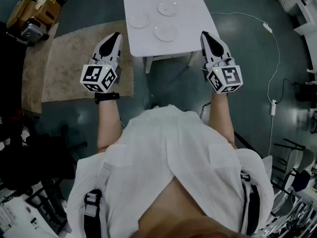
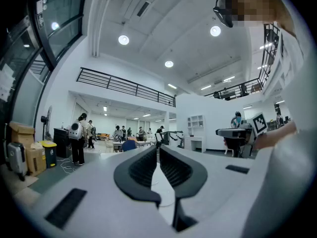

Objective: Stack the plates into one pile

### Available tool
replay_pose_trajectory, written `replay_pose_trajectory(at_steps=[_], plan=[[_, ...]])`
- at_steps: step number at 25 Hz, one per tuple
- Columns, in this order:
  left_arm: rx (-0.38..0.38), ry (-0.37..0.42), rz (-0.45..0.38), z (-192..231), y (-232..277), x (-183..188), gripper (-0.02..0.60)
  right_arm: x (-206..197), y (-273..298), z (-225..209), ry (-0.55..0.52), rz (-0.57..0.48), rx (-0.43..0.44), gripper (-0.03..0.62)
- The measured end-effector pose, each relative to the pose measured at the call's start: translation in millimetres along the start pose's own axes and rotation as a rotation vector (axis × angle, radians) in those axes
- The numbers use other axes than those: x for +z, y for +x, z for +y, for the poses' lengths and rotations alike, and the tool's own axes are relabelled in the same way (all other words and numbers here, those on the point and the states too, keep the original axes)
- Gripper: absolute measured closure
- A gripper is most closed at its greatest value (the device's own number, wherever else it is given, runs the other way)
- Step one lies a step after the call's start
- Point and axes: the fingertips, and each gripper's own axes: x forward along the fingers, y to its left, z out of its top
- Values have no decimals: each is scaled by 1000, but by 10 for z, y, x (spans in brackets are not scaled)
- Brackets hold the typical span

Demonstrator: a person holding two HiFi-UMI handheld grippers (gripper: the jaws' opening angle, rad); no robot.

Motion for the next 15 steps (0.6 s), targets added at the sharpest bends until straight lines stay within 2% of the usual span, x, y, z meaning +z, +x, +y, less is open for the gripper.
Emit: replay_pose_trajectory(at_steps=[15], plan=[[-2,-1,1,13,38,-30,555,-15,13,-46,25,-12,-3,568]])
